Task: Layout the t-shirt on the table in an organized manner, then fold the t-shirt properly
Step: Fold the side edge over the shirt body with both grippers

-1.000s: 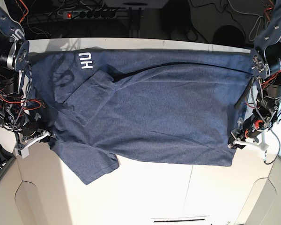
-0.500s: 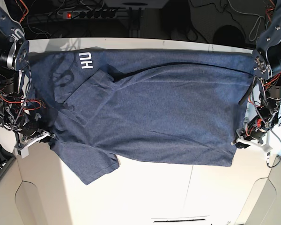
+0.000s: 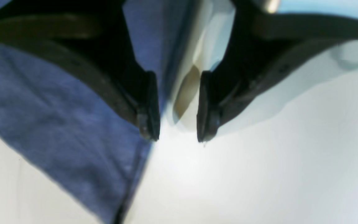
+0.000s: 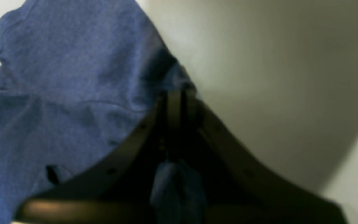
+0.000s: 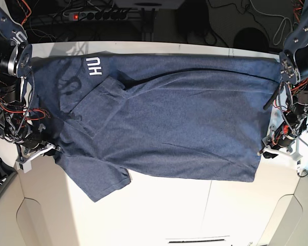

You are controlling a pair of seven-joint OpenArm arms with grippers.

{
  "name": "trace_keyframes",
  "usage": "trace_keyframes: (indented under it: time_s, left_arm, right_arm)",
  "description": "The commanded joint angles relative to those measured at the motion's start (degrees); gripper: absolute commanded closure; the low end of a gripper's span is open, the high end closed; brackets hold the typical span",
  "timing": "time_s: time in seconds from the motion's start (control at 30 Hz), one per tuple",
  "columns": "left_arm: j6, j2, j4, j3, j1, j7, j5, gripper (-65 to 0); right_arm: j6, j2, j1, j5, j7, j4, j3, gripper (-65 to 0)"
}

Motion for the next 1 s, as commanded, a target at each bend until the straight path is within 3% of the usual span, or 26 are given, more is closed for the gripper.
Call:
trace_keyframes:
  time_s: [0.0, 0.5, 0.57, 0.67, 0.77, 0.97]
  left_arm:
    - [0.5, -0.3, 0.2, 0.0, -1.4, 0.2, 0.0, -23.9]
    - [0.2, 3.1, 0.2, 0.0, -1.9, -0.1, -3.0, -23.6]
    - [0.2, 3.2, 0.2, 0.0, -1.9, -0.4, -3.0, -18.7]
    - [0.2, 3.0, 0.2, 0.0, -1.9, -3.6, -3.2, -0.2]
    - [-0.2, 2.4, 0.2, 0.0, -1.9, -4.8, -8.0, 0.0]
    - [-12.9, -0.2, 1.7, -0.3, -0.3, 0.2, -16.4, 0.0]
  right_arm:
    - [0.4, 0.8, 1.5, 0.5, 0.5, 0.9, 0.1, 0.0]
    - [0.6, 0.8, 1.5, 0.5, 0.7, 0.9, 0.1, 0.0]
    - [0.6, 0.8, 1.5, 0.5, 0.7, 0.9, 0.1, 0.0]
    - [0.6, 0.8, 1.5, 0.5, 0.7, 0.9, 0.1, 0.0]
    - [0.6, 0.8, 1.4, 0.5, 0.5, 1.3, 0.1, 0.0]
    - [0.6, 0.8, -4.1, 4.8, -5.1, 13.2, 0.1, 0.0]
